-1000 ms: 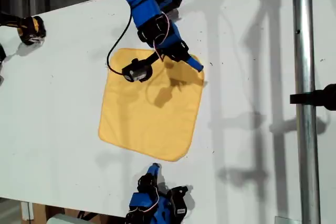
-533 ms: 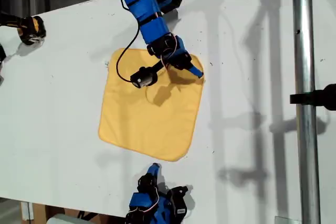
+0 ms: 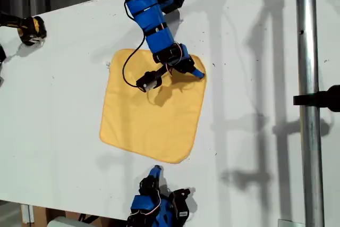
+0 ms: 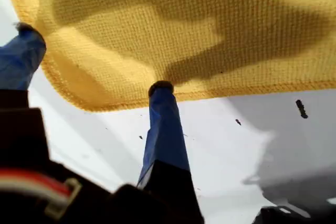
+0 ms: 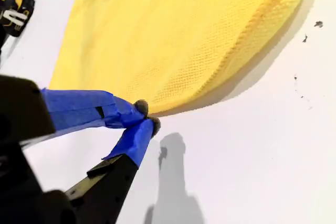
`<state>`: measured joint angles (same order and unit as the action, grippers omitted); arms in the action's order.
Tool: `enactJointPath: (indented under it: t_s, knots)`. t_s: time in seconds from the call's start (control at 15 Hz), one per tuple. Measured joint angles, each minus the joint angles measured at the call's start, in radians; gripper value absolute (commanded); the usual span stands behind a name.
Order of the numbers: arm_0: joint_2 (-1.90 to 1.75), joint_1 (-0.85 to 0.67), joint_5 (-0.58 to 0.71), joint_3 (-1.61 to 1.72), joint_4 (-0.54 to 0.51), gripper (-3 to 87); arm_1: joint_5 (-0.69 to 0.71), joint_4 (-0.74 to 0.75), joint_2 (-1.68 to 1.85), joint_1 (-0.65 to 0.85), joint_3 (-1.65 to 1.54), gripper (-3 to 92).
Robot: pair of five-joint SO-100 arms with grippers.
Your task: Grasp corners of a towel and fold twice.
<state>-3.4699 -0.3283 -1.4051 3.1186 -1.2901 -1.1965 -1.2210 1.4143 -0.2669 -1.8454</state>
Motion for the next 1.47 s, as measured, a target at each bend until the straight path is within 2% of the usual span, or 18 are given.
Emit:
enactJointPath:
  t_s: [0.2,0.27,0.33,0.67,1.13,1.33,1.47]
  knots:
    - [0.000,0.000,0.000,0.000,0.000,-0.4,-0.009,0.043,-0.074,-0.003,0.003,28.8]
    - [0.000,0.000,0.000,0.000,0.000,-0.4,-0.014,0.046,-0.092,-0.005,0.011,20.4]
    - [0.000,0.000,0.000,0.000,0.000,-0.4,-0.015,0.048,-0.104,-0.006,0.029,7.6]
    - [0.000,0.000,-0.009,0.000,0.000,-0.6,-0.021,0.060,-0.164,-0.017,0.101,-0.1]
    - [0.000,0.032,-0.060,-0.035,0.029,-1.3,-0.021,0.071,-0.175,-0.017,0.117,-0.1]
    - [0.100,0.067,-0.081,-0.207,0.012,-1.3,-0.014,0.089,-0.175,-0.017,0.117,-0.1]
    - [0.334,0.106,-0.067,-0.397,0.012,-1.3,-0.009,0.091,-0.175,-0.017,0.117,-0.1]
